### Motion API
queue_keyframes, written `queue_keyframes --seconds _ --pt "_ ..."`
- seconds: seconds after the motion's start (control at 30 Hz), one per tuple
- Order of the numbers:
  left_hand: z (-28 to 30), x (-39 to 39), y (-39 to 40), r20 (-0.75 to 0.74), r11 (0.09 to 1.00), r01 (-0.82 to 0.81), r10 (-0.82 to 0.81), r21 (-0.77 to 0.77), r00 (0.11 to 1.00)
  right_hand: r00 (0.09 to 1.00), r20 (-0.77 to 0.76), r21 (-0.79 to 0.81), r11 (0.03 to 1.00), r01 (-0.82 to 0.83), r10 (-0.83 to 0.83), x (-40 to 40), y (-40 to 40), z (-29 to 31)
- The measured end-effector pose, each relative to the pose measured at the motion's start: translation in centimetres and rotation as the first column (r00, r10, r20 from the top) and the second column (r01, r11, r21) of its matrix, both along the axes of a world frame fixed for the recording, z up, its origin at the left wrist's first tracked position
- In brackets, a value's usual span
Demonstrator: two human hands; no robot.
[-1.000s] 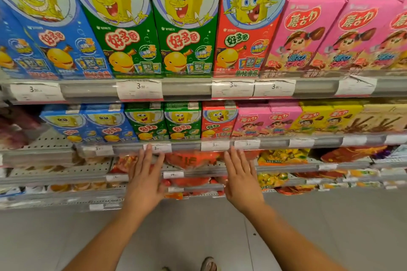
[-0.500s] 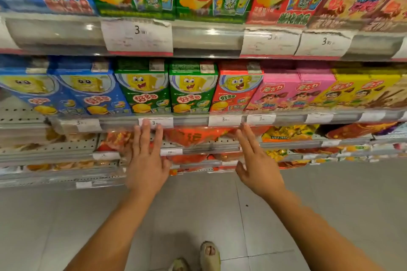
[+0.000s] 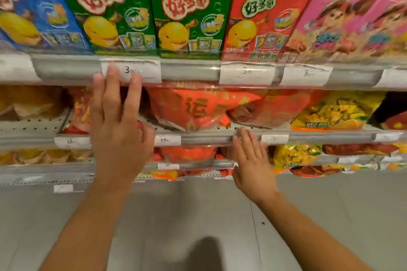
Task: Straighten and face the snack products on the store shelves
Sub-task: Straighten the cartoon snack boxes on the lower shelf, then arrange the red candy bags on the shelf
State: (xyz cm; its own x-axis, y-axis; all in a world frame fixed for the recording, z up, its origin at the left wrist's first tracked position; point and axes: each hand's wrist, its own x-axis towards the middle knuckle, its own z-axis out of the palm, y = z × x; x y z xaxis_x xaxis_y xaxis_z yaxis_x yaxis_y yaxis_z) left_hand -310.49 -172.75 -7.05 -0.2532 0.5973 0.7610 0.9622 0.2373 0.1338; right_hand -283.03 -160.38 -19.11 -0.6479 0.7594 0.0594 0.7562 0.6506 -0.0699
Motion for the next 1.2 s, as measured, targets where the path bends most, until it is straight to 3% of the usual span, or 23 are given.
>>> queue_keyframes --seconds 0.07,0.17,0.33,0.43,0.77,0.9,1.0,1.07,1.2 --pt "-1.5 0.1 0.1 -0.020 0.999 0.008 -0.007 0.047 1.000 0.998 -0.056 0.053 0.998 0.014 -0.011 -0.4 -0.2 -2.3" --pt "-6.4 2.1 0.1 0.087 0.996 -0.026 0.019 0.085 0.996 0.989 -0.146 0.124 0.992 0.024 -0.005 -0.9 -0.1 -5.0" --pt "-17.9 5.7 1.0 0.154 0.997 0.065 -0.057 -0.046 0.986 0.971 -0.237 0.221 0.975 0.030 0.024 -1.5 0.6 -8.0" --pt "-21.7 6.2 2.3 0.123 0.988 0.059 -0.042 -0.139 0.991 0.961 -0.277 0.259 0.964 0.061 0.013 -1.9 1.0 -9.2" --pt "-22.1 7.2 3.0 0.151 0.978 -0.020 0.052 -0.209 0.987 0.971 -0.239 0.282 0.959 0.037 0.033 -1.2 0.8 -9.3" --pt "-22.4 7.4 3.0 0.111 0.975 -0.033 0.058 -0.220 0.992 0.955 -0.289 0.272 0.962 0.018 0.064 -1.4 0.7 -9.3" --pt "-22.6 7.3 2.9 0.113 0.977 -0.045 0.070 -0.210 0.991 0.898 -0.405 0.245 0.967 -0.075 0.172 0.4 0.8 -8.9" --pt "-22.9 7.2 2.9 0.108 0.981 -0.038 0.060 -0.192 0.992 0.826 -0.536 0.231 0.971 -0.053 0.172 3.1 1.5 -8.1" --pt "-23.0 7.0 3.5 0.114 0.991 -0.027 0.042 -0.127 0.993 0.629 -0.777 0.231 0.920 0.316 -0.020 9.6 6.3 -3.6"
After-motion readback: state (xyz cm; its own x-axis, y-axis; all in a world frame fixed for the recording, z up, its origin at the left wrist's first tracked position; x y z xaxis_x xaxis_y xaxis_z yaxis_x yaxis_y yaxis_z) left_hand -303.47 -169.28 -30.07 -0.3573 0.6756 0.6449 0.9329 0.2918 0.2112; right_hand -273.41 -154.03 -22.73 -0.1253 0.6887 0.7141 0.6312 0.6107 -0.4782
